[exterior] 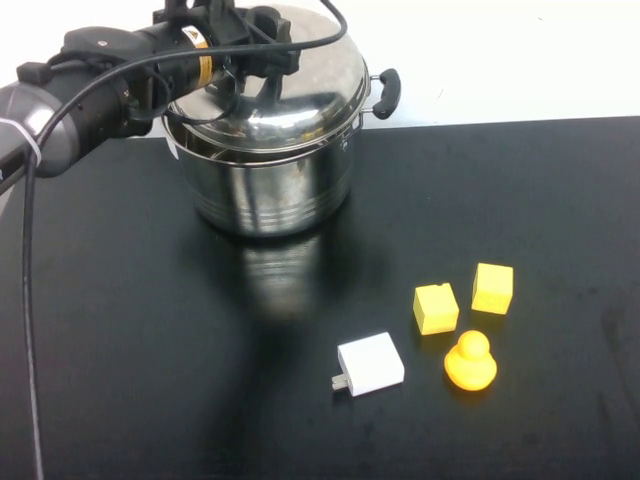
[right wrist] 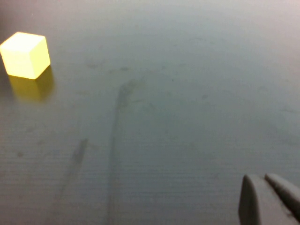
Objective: Cover the pot
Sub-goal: Place the pot lid on the pot
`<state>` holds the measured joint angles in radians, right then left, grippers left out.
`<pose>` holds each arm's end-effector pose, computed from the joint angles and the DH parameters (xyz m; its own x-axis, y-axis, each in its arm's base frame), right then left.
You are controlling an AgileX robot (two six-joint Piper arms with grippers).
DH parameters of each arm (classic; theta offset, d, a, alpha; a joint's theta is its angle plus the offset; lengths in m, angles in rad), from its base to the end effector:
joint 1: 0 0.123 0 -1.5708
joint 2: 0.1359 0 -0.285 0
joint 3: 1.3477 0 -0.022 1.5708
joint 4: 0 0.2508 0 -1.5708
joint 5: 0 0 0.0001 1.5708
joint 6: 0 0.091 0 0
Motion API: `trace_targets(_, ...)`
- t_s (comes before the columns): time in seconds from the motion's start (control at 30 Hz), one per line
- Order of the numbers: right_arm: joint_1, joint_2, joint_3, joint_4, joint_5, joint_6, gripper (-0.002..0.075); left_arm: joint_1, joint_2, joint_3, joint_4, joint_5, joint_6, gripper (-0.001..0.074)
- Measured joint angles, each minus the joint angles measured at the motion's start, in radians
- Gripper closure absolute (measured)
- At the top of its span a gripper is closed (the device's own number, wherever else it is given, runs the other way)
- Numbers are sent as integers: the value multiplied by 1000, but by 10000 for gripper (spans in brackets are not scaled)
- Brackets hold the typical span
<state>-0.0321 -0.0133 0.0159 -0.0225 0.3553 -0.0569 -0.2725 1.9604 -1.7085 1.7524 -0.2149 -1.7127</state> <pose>0.0528 -0.0024 0.1765 -0.2695 -0.0693 -0.9605 0.0187 0.9968 -0.0772 0.4583 -0.1478 0.3321 -0.1748 0.0934 -0.9802 0.4691 0.8832 0.0005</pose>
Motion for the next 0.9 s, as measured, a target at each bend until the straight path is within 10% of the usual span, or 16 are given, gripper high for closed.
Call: trace_targets(0.9, 0, 0, 0, 0, 0, 0, 728, 19, 41, -2, 4, 13, -79, 404)
